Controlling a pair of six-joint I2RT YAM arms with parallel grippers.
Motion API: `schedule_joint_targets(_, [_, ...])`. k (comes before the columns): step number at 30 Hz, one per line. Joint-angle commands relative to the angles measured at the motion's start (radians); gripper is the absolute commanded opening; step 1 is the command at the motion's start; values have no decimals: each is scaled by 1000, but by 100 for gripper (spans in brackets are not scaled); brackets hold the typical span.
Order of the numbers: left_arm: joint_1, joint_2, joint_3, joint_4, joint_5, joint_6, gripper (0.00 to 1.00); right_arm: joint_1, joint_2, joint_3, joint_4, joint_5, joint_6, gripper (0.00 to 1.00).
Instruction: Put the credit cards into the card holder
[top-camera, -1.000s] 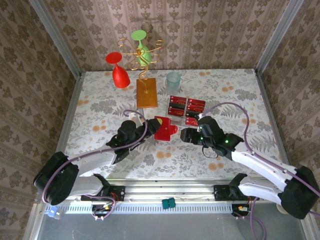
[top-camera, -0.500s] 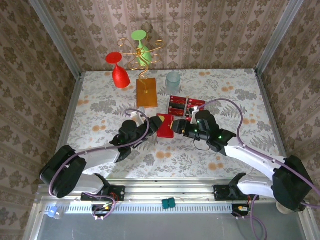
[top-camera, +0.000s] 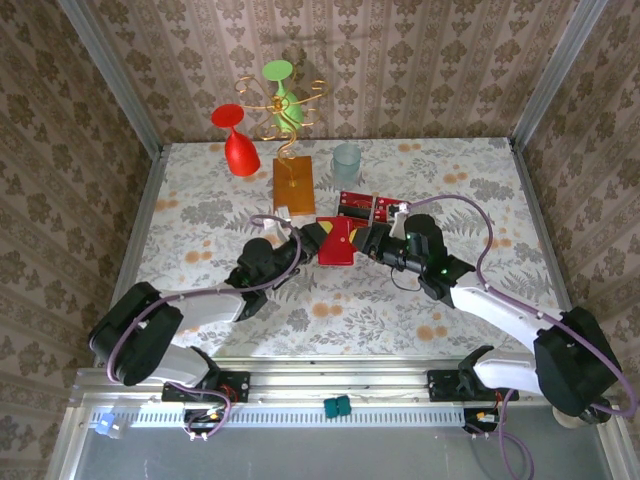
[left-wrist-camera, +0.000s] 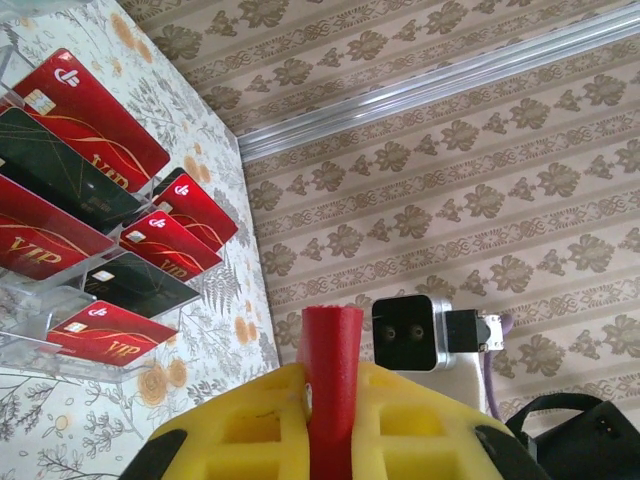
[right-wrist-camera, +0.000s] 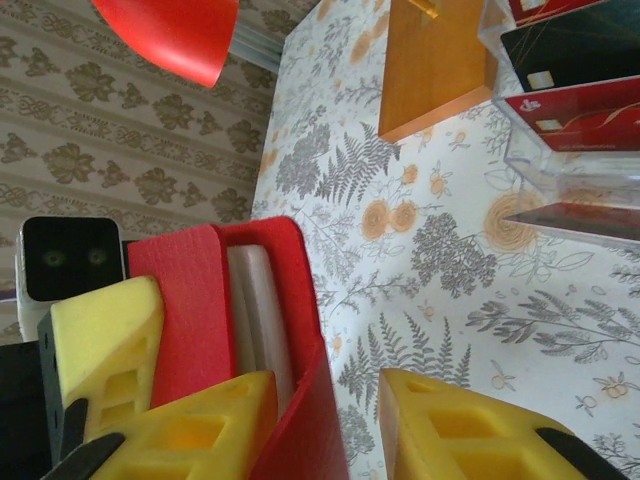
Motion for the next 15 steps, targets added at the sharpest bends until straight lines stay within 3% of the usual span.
schedule_joint_targets(1, [0, 22, 37, 126, 3, -41, 0, -4, 9, -13, 62, -65, 19, 33])
schedule_joint_targets(11, [-4, 21, 46, 152, -3, -49, 0, -28, -7, -53, 120, -117, 64, 29])
schedule_joint_targets(15, [-3, 15, 45, 161, -5, -52, 0, -37, -11, -62, 147, -159, 78, 33])
